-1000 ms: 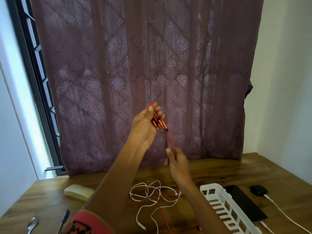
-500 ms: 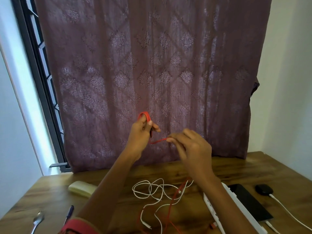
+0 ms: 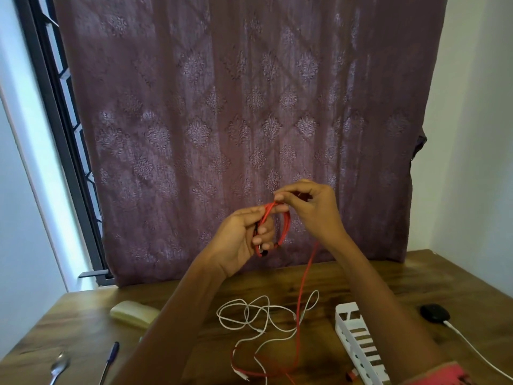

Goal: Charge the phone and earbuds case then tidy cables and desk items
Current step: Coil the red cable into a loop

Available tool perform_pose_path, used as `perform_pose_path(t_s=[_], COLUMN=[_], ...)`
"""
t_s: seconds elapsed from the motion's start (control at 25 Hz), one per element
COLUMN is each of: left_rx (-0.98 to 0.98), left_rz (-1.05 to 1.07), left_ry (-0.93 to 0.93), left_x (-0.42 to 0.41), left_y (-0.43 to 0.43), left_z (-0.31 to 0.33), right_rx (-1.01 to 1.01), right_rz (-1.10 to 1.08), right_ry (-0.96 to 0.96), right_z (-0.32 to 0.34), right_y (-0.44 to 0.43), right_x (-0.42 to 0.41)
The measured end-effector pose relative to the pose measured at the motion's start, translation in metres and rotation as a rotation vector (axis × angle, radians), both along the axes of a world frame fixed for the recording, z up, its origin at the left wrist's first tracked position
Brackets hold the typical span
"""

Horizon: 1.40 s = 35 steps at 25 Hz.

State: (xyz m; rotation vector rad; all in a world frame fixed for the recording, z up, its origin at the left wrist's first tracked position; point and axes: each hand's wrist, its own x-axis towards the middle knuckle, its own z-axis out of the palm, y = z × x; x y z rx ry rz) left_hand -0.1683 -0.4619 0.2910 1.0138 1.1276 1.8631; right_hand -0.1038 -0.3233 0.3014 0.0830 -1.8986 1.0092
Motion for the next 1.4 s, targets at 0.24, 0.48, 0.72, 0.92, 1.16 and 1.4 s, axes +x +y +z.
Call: perform_pose_path(t_s=[0.24,0.48,0.72,0.92,1.16,1.4], left_rx=[0.174,0.372,0.27,0.105,-0.077,-0.091], left_rz=[-0.116,0.076,0.542,0.739,0.513,0.117], left_ry=[-0.343,-0.411,-0.121,0.172,0.373,0.165], left_x=[-0.001,-0.013,-0.03,-0.031,-0.017,0.007], left_y=[-0.007,-0.007,-0.002,-0.006,-0.005,-0.007], left_z=[0.002,0.003,-0.008,-0.022,-0.025,-0.017], right_rx=[-0.284,-0.123,0.441,0.581,0.556,0.447], right_rz=[0.051,-0.121,-0.363,-0.426,-0.457,-0.317], right_ry=[-0.02,-0.352,-0.289,-0.128,0.11,0.037], right_z=[-0.025,-0.08,-0.107,-0.093,-0.042,-0.012], right_y=[0.007,-0.012,-0.04,-0.039,-0.023,-0.001], right_x=[-0.013,-0.013,0.008,0.018,0.029,0.017])
